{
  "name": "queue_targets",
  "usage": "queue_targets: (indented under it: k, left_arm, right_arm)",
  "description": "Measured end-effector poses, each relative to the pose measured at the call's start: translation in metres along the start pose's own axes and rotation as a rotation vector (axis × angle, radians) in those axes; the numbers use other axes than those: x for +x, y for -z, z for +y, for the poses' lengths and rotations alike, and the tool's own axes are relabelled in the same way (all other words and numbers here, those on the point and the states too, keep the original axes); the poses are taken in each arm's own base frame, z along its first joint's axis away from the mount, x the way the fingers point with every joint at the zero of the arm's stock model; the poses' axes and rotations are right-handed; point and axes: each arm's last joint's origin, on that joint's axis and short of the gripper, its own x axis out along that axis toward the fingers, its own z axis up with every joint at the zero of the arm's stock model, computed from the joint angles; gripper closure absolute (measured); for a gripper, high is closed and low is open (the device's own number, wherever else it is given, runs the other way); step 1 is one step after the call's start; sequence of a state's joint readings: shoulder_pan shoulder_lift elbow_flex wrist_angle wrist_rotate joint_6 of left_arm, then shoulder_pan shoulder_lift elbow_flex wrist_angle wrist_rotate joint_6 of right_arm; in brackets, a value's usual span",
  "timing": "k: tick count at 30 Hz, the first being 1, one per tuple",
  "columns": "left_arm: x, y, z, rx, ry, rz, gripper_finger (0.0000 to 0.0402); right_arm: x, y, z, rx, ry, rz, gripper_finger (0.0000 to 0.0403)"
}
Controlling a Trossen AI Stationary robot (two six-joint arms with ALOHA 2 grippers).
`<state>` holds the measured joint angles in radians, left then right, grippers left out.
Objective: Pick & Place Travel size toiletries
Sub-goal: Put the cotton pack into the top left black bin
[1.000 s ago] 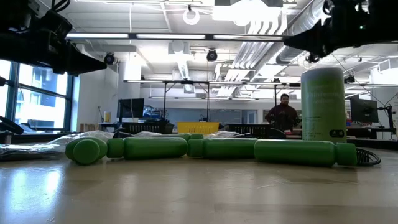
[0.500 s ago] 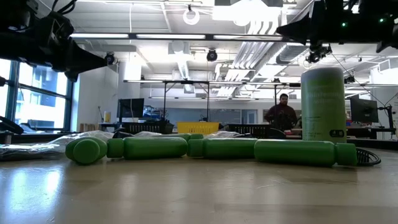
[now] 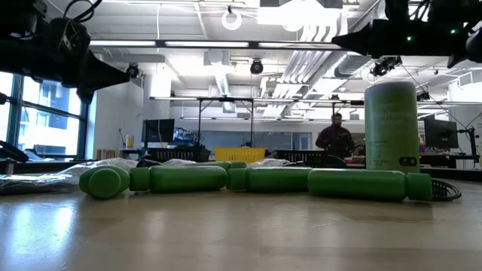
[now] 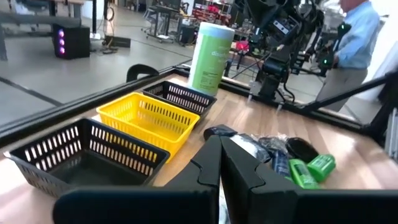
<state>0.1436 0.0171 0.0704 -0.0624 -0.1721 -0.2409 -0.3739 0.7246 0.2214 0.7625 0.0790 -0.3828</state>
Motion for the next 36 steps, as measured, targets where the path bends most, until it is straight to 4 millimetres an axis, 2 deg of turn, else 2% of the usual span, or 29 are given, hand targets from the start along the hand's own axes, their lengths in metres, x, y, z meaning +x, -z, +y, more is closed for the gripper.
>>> queue_targets:
  k: [12,20,36]
  left_arm:
    - [0.006,0.002,0.001,-0.193,-0.059,0.020,0.0401]
    - [0.019,0.010,0.001,-0.196,-0.105,0.105,0.0401]
    - [0.049,0.017,-0.003,-0.214,-0.132,0.151,0.0401]
  right_arm:
    - [0.001,-0.003,-0.005,0.043,0.032,-0.036,0.0401]
    - [0.003,0.001,-0.003,0.060,0.024,-0.017,0.0401]
    - [0.003,0.001,-0.003,0.034,0.024,-0.015,0.0401]
